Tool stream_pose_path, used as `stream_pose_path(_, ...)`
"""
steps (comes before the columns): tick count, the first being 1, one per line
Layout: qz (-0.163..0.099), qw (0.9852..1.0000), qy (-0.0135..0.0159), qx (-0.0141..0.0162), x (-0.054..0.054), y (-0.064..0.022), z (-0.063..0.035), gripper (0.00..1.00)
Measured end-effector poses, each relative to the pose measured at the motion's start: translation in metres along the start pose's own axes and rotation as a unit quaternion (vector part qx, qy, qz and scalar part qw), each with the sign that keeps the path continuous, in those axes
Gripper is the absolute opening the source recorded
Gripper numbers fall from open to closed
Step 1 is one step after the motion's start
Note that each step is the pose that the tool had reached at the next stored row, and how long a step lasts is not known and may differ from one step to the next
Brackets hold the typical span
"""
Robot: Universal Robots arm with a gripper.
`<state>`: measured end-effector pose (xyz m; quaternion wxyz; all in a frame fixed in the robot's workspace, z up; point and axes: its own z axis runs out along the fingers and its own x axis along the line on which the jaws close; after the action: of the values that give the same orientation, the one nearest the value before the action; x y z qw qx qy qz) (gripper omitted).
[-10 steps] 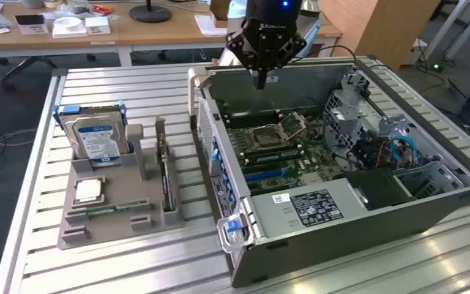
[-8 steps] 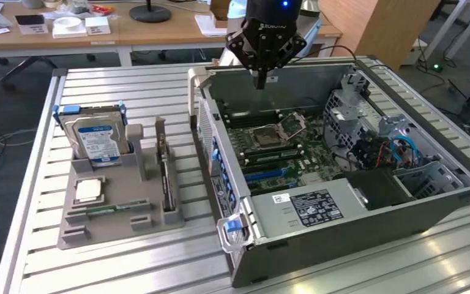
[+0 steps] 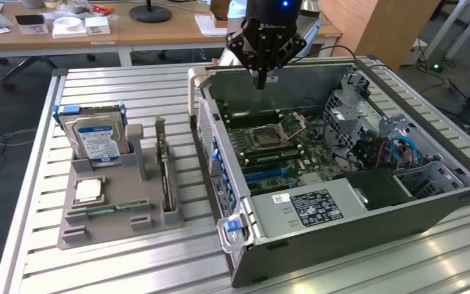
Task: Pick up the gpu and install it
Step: 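Reach for the gpu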
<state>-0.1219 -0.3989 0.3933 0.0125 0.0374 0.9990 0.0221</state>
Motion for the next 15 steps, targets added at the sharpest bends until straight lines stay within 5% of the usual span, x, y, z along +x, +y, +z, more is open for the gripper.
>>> stream_pose_path(6, 0.0, 1.0, 0.0, 0.0, 0.004, -0.0003, -0.0001, 0.11)
stream_pose_path(15, 0.0, 1.0, 0.0, 0.0, 0.025, -0.0018, -0.0004, 0.11)
